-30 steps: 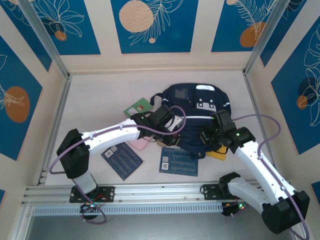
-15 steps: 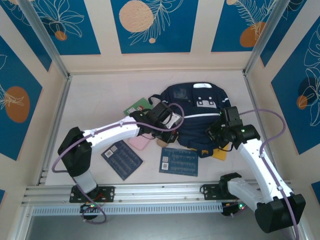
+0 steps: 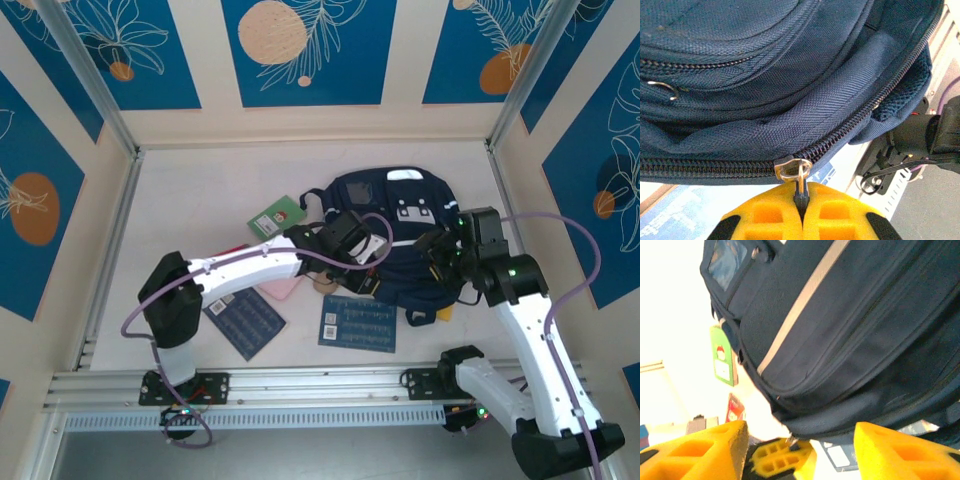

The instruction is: Pack the student bag

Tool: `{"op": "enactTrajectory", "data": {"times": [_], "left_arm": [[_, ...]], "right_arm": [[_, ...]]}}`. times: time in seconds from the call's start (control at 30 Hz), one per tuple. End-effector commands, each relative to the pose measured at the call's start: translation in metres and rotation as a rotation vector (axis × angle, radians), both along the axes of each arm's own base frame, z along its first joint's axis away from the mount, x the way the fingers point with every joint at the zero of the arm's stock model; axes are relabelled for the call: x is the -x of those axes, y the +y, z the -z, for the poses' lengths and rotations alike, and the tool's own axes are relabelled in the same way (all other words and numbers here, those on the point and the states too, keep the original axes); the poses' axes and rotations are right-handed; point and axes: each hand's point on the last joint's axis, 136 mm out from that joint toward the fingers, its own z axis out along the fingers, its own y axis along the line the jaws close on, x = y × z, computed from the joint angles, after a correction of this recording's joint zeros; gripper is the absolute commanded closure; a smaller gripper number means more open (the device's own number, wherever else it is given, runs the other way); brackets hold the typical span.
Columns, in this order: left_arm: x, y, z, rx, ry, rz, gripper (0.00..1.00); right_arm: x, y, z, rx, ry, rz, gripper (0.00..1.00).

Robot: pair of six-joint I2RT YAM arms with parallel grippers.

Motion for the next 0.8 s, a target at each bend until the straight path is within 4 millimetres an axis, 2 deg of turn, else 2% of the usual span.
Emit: {"op": "enactTrajectory", "data": {"times": [0.0, 0.17, 0.43, 0.6, 0.7, 0.77], "left_arm": [[0.014, -0.028, -0.033, 0.115, 0.004, 0.052, 1.00], [0.027, -0.039, -0.036, 0.150, 0.015, 0.080, 1.00], [0.031, -0.040, -0.031, 0.138, 0.009, 0.088, 1.00], [0.033, -0.039, -0.035, 0.144, -0.002, 0.102, 1.00], [0.034, -0.038, -0.035, 0.142, -0.006, 0.113, 1.00], [0.036, -0.037, -0.034, 0.138, -0.006, 0.123, 1.00]], "right_arm": [[0.021, 0.021, 0.018, -0.134, 0.140, 0.024, 0.40], [0.025, 0.025, 0.040, -0.174, 0.199, 0.084, 0.39], [0.033, 0.020, 0.080, -0.162, 0.275, 0.163, 0.40], [0.023, 0.015, 0.101, -0.150, 0.285, 0.193, 0.49], [0.014, 0.009, 0.104, -0.126, 0.261, 0.215, 0.55], [0.009, 0.004, 0.103, -0.099, 0.245, 0.233, 0.64]]}}
